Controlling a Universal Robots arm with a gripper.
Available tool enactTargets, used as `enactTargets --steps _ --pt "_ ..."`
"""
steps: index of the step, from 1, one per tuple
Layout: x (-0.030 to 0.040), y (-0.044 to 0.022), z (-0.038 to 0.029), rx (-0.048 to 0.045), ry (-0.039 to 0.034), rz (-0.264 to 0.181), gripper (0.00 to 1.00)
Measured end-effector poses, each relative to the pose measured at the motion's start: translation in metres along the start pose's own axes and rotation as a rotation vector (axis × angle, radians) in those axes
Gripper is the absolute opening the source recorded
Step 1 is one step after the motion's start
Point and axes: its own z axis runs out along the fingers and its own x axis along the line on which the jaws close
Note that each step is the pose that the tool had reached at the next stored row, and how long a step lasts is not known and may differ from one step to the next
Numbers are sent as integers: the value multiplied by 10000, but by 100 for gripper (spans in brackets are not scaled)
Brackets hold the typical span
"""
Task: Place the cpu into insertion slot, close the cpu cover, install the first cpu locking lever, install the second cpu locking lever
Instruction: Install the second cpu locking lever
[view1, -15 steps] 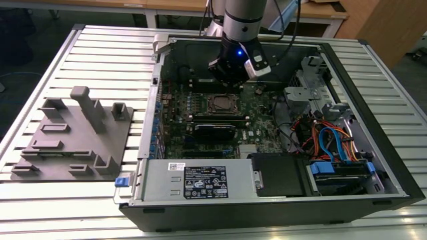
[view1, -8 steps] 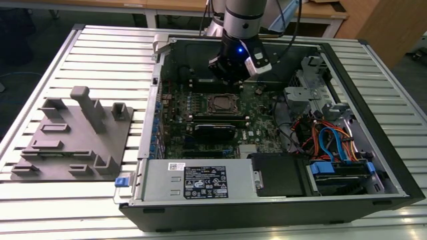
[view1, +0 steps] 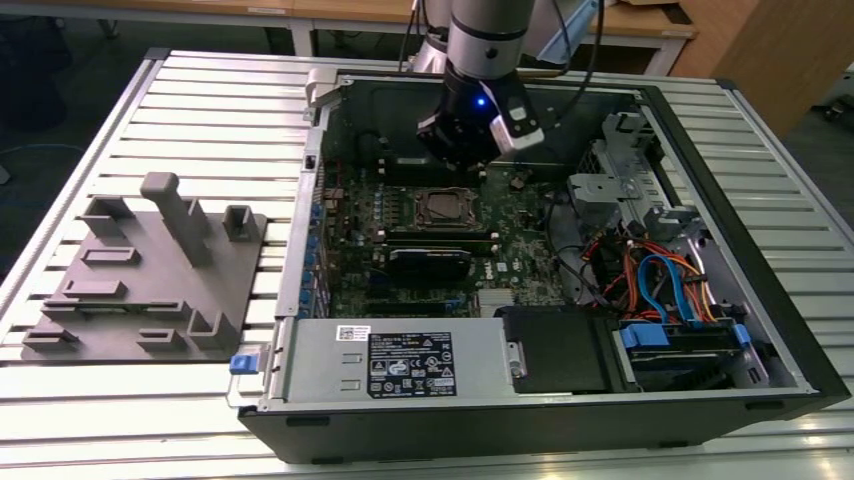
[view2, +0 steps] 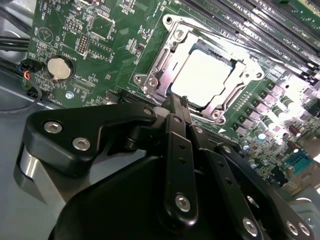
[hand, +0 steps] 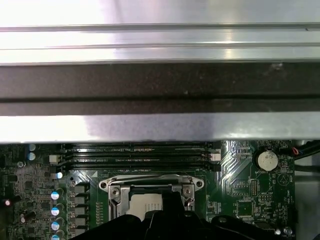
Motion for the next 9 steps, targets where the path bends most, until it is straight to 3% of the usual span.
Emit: enactTargets --steps 9 --pt "-2 -57 1 -2 -1 1 10"
